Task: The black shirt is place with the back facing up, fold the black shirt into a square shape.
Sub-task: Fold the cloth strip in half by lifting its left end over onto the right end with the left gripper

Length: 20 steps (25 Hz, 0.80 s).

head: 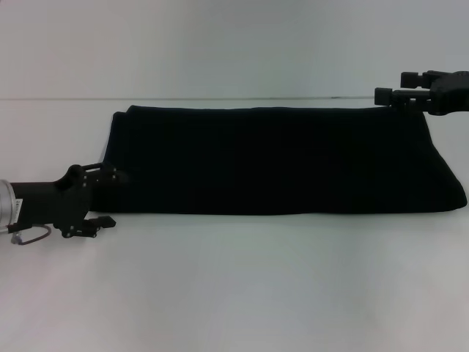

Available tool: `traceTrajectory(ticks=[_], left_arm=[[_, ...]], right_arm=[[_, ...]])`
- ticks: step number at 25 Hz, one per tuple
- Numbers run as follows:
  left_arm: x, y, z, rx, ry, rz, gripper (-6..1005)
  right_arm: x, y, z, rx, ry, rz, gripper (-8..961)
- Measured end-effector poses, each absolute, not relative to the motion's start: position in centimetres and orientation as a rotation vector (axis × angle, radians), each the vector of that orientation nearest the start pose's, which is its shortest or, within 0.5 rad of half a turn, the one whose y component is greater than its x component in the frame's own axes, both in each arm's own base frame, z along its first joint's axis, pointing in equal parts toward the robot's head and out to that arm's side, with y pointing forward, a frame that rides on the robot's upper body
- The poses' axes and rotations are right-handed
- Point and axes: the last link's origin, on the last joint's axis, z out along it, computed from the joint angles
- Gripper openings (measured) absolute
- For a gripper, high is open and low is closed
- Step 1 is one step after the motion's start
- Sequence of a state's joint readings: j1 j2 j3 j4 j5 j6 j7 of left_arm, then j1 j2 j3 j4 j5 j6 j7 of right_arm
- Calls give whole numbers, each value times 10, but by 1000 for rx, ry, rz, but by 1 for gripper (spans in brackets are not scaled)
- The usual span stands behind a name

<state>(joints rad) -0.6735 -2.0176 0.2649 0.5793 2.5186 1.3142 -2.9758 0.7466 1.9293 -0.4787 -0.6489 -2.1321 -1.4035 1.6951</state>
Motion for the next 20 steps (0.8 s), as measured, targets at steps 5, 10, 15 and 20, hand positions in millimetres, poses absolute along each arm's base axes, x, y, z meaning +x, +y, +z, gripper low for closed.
traceTrajectory(ticks=[5, 10, 15, 20], left_arm=[[-325, 369, 30, 1492, 2928, 825, 878], [-326, 371, 30, 1495, 2940, 839, 876], [-328, 372, 31, 1497, 2952, 854, 875], [-330, 374, 32, 1501, 2970, 871, 875]], right_arm=[[243, 421, 85, -2442, 820, 623, 926], [242, 421, 84, -2438, 826, 629, 925], [242, 421, 84, -2436, 828, 634, 925], [243, 422, 83, -2427, 831, 632, 925]])
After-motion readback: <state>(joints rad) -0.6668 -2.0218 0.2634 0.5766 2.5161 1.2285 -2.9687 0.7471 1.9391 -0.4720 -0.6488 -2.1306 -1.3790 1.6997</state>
